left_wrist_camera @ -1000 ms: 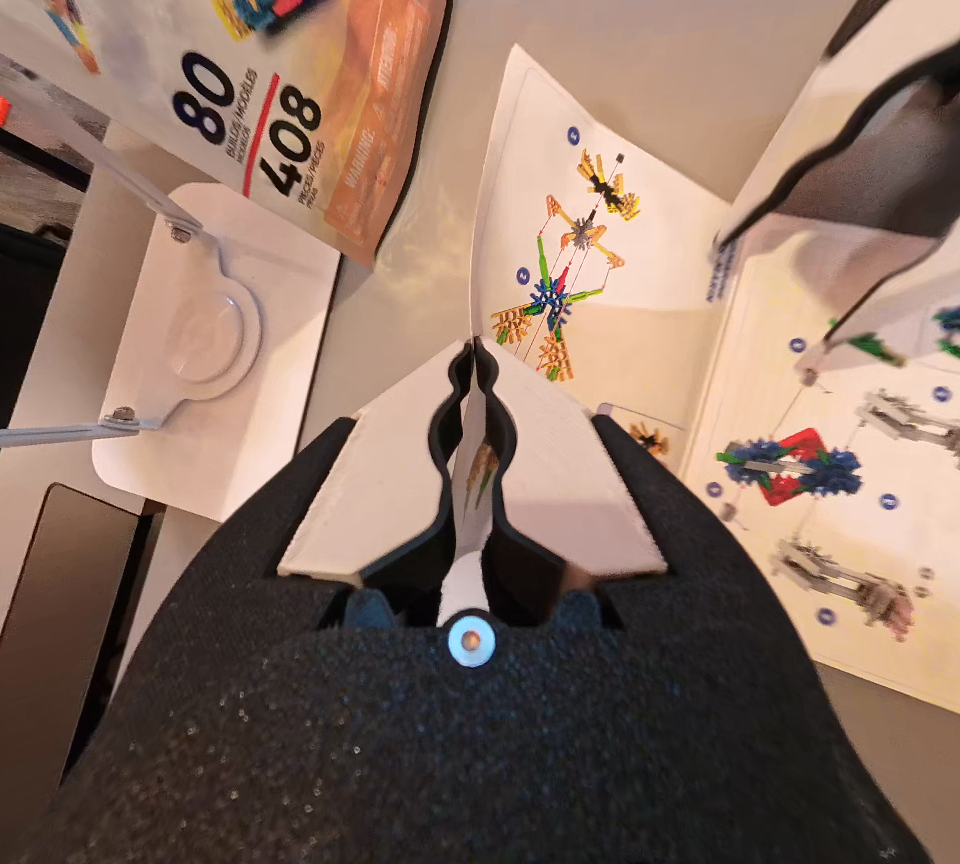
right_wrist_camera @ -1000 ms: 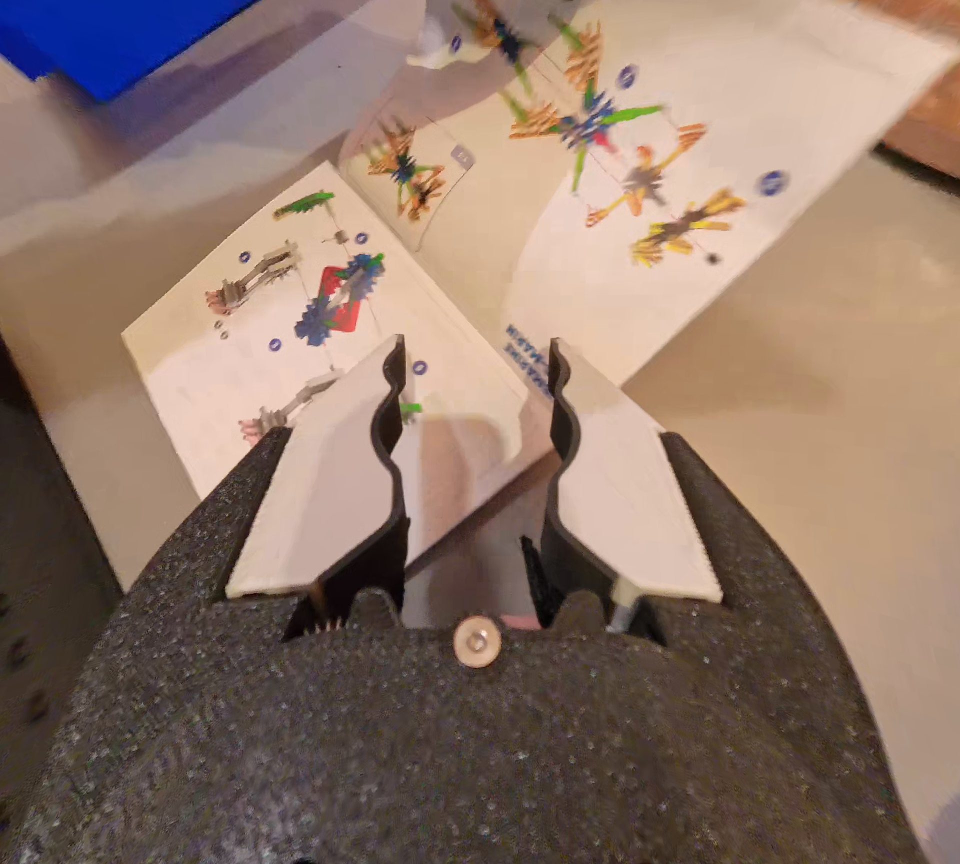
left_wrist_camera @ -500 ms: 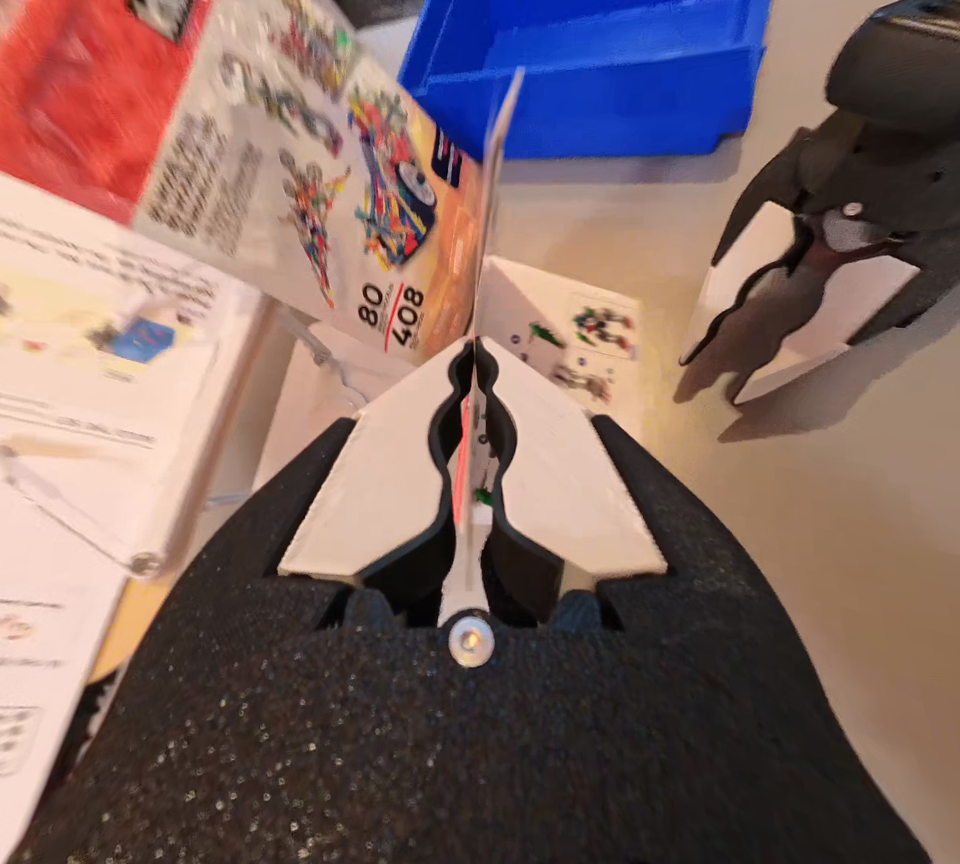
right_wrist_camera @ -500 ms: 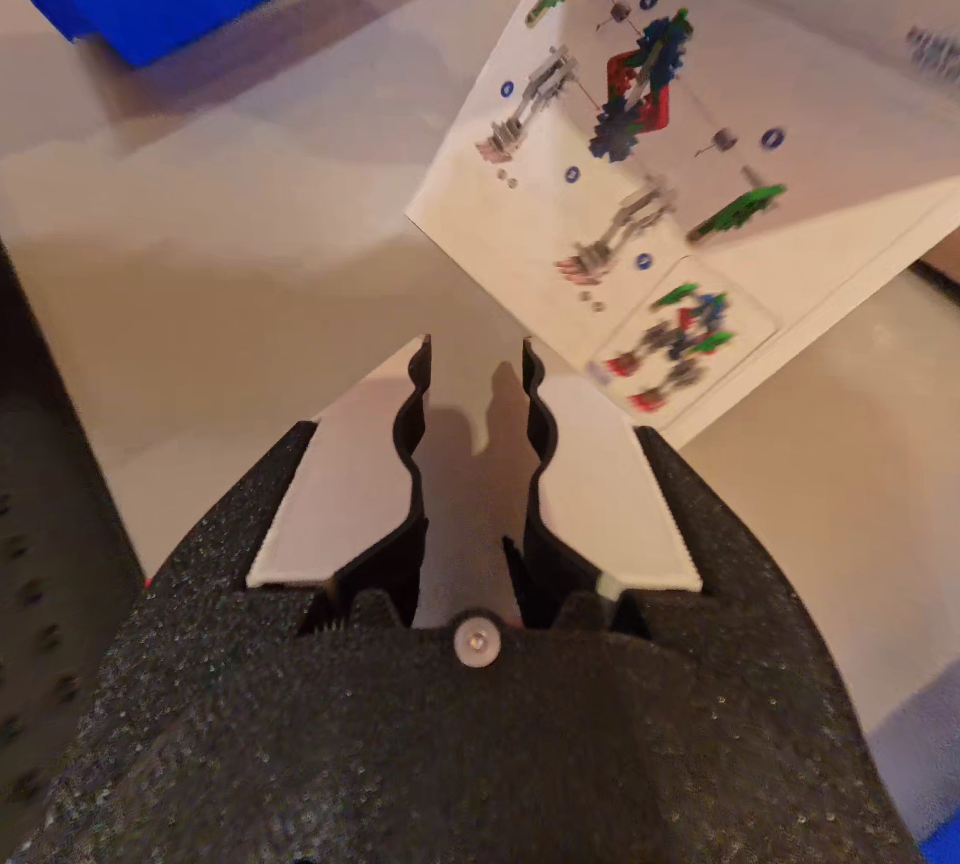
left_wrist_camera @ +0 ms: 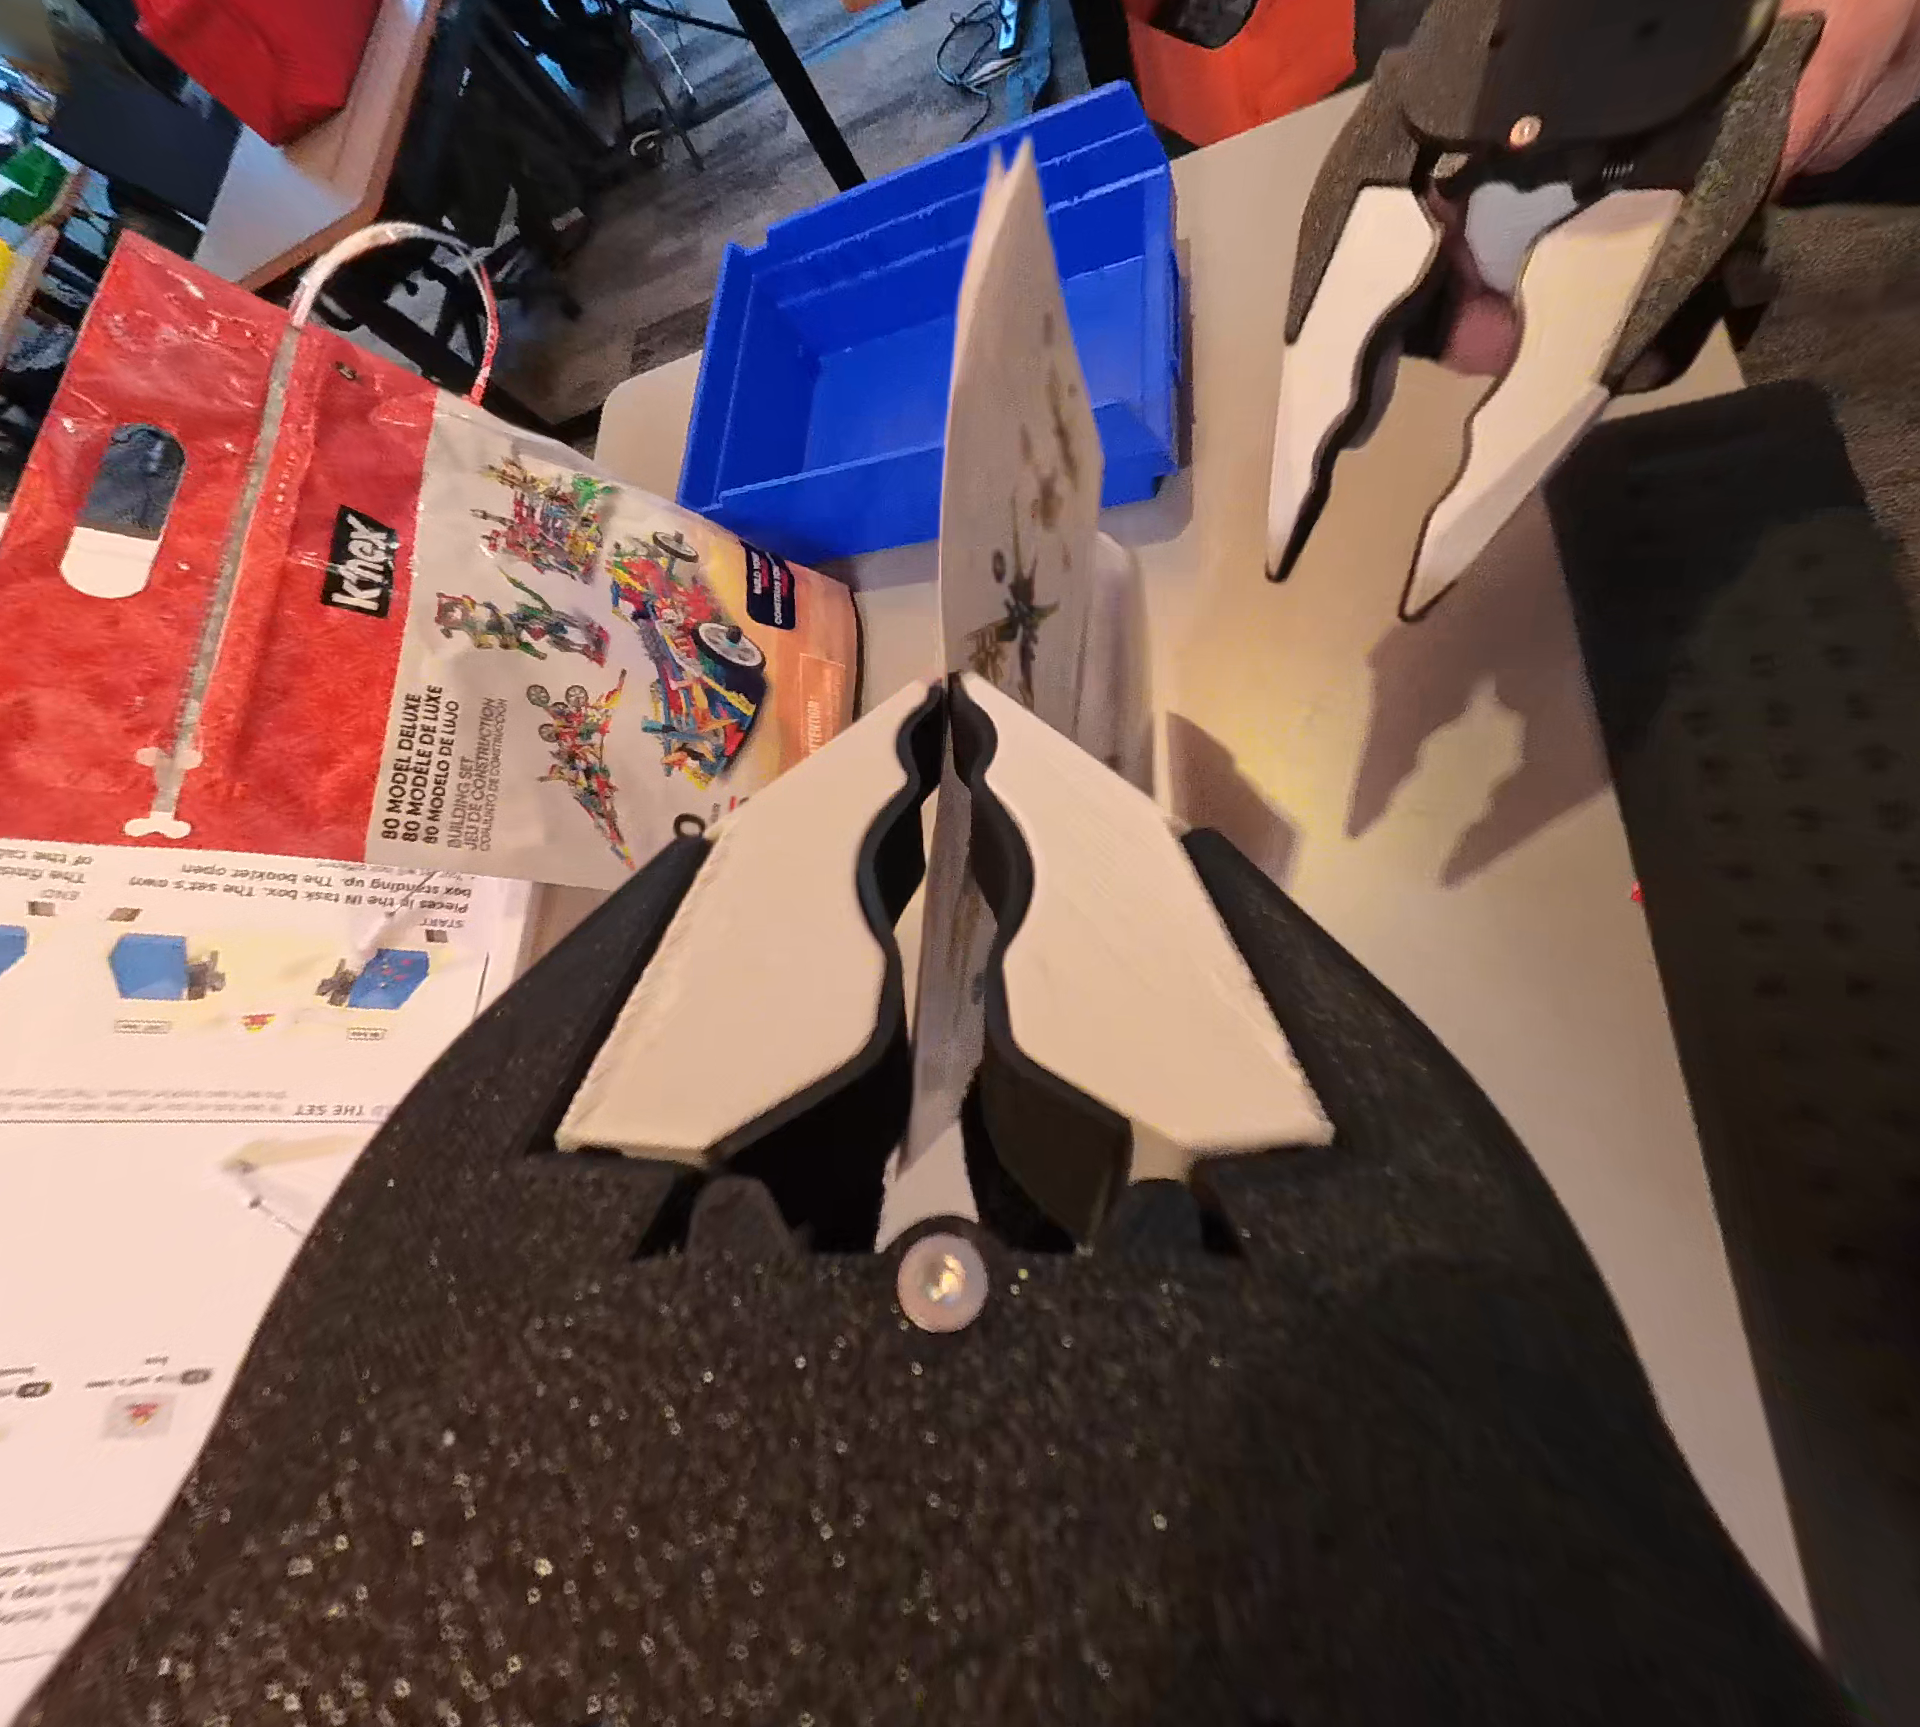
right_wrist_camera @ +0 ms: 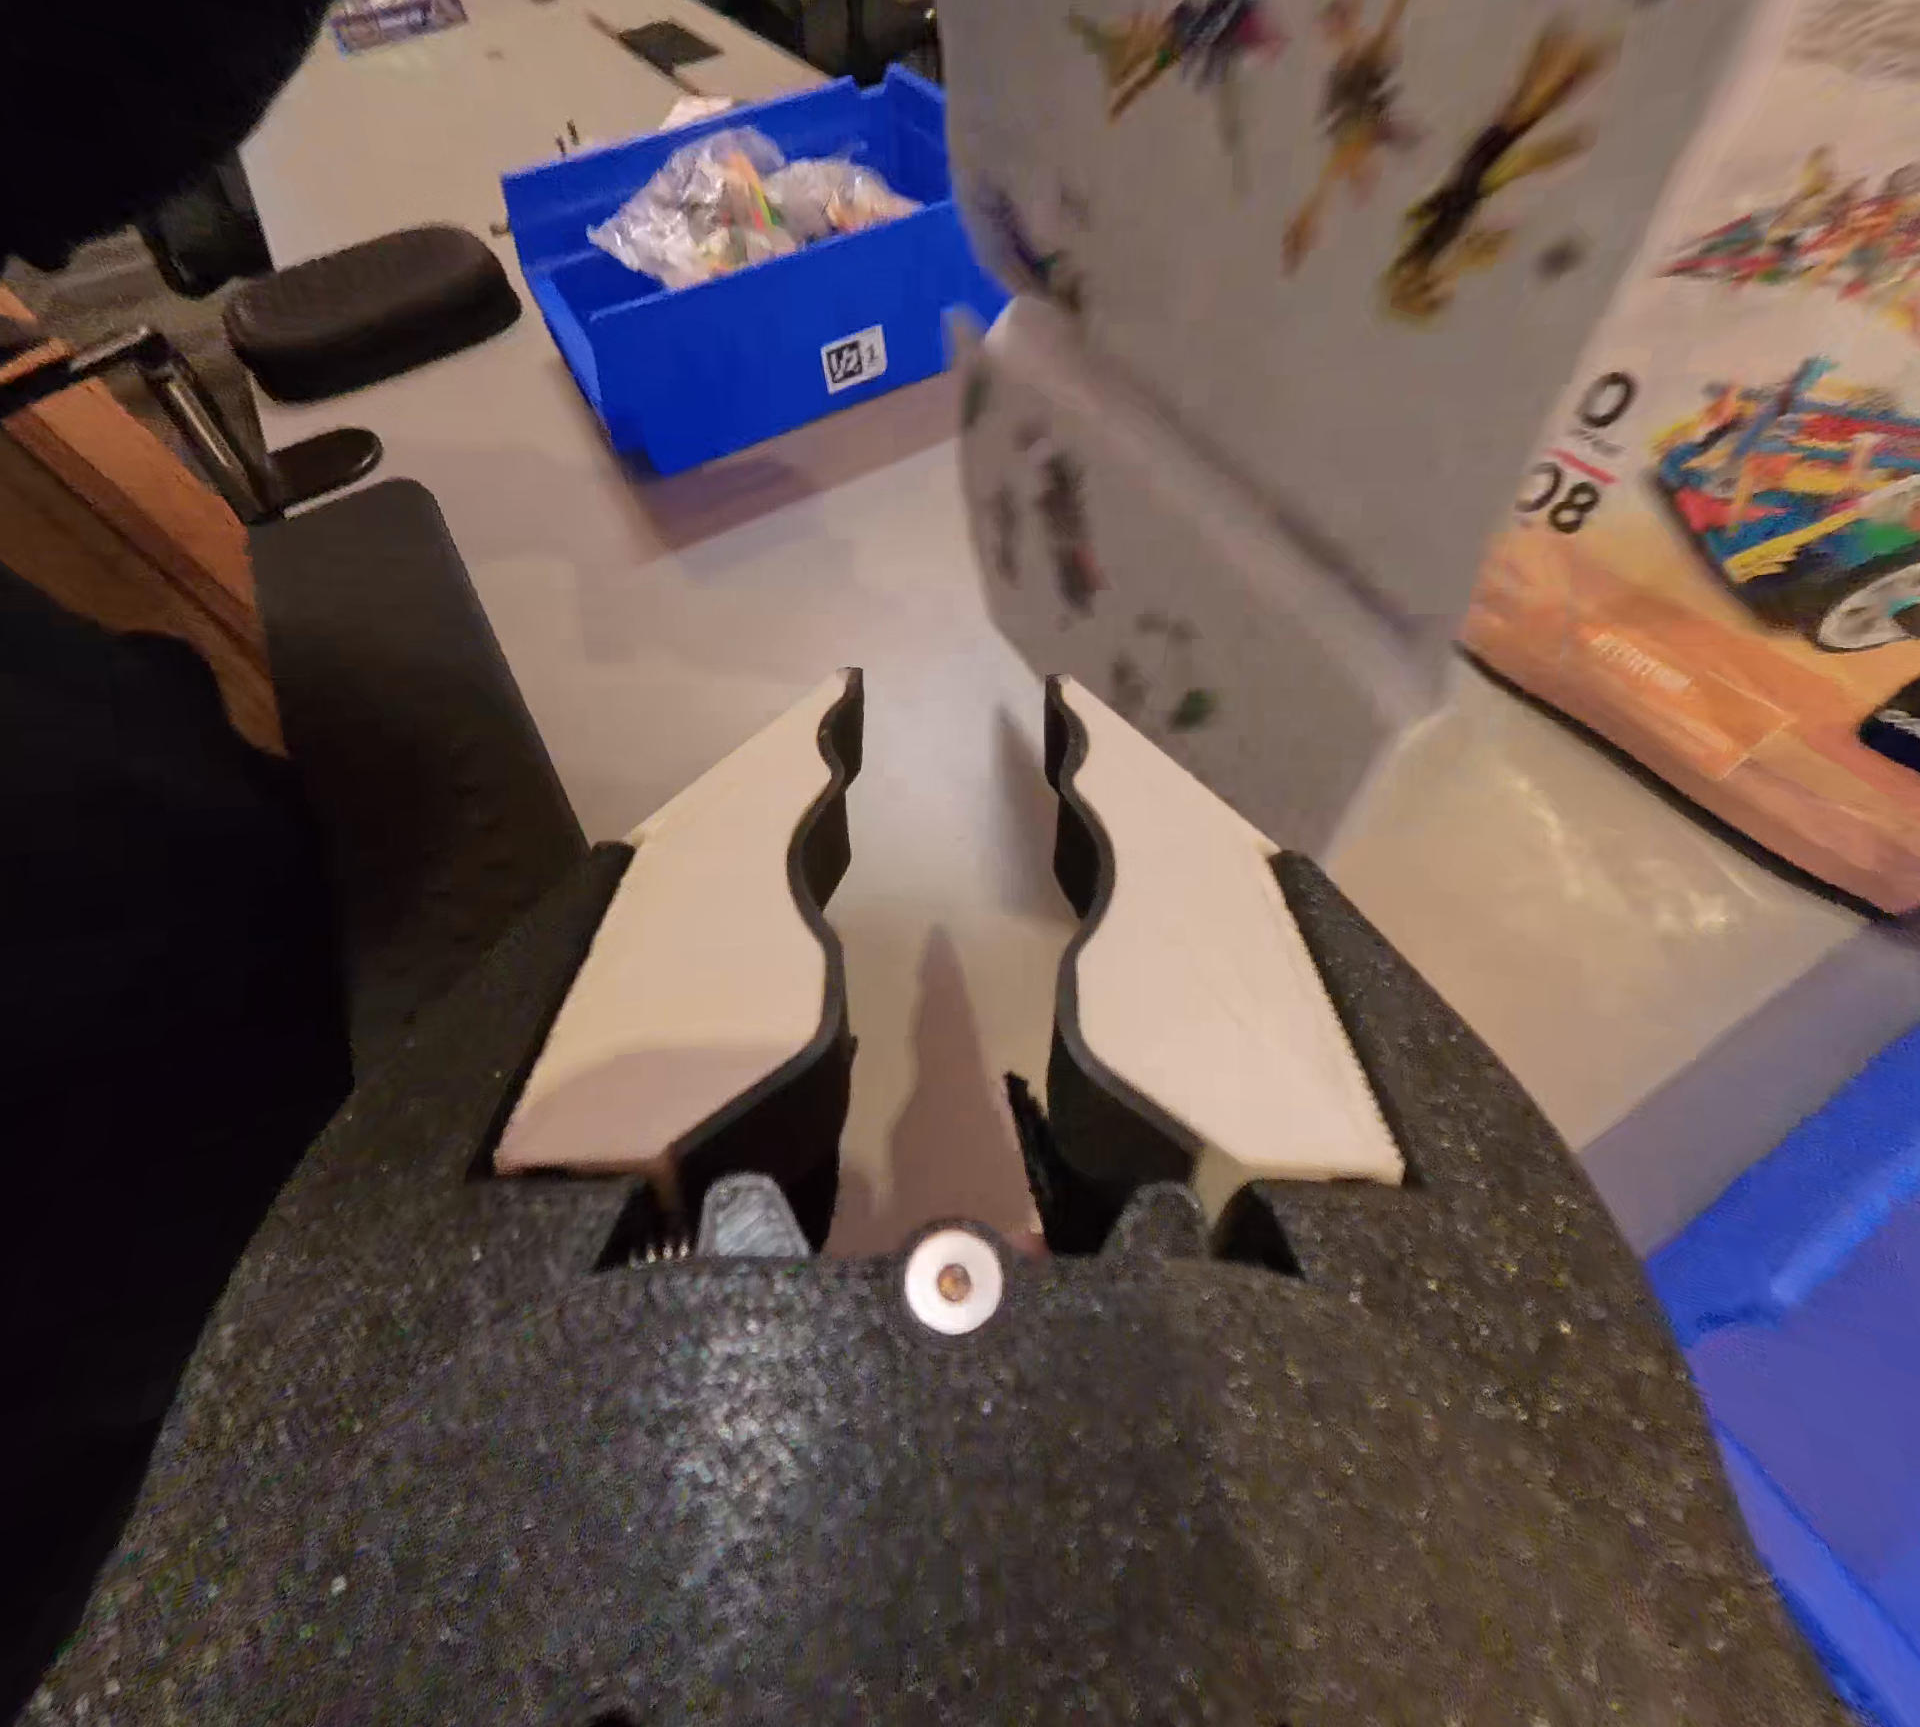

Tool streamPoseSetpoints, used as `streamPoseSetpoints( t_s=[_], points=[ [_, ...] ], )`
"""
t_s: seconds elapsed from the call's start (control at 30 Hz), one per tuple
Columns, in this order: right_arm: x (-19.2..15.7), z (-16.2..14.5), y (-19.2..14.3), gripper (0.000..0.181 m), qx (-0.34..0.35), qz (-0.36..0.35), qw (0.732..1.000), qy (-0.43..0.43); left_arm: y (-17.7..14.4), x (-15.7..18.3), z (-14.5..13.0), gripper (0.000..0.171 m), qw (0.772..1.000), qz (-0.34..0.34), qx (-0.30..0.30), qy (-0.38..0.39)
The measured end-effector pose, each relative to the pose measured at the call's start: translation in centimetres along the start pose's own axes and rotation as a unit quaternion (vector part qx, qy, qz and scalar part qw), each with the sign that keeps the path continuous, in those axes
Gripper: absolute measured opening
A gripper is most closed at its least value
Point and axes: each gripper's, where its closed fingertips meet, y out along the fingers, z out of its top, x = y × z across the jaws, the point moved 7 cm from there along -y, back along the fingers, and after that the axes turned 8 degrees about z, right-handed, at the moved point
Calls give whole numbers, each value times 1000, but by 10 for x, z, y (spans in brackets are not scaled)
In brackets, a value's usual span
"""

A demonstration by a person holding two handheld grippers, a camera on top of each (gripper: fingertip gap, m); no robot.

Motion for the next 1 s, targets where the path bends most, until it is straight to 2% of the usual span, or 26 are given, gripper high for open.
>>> streamPoseSetpoints(
  t_s=[0.17,0.33,0.47,0.57,0.73,0.83,0.93,1.0],
  points=[
    [-2,14,-20,35,15,-36,999,-25,-1,-2,17,0,1000,7,3,0],
    [6,27,-36,46,68,-75,994,-31,-9,-3,37,0,1000,1,16,6],
    [14,15,-18,50,0,-83,995,-58,-9,-3,50,0,1000,-5,21,12],
    [17,11,-16,50,-24,-101,991,-80,-12,-5,61,0,999,0,30,14],
    [20,32,-39,50,35,-148,984,-92,-15,-14,69,0,999,16,27,18],
    [25,42,-55,62,79,-194,974,-91,-17,-16,73,0,999,17,29,21],
    [35,40,-52,70,83,-192,976,-68,-18,-16,79,0,999,13,35,18],
    [39,35,-44,69,72,-194,976,-63,-18,-16,83,0,999,14,36,15]
  ],
)
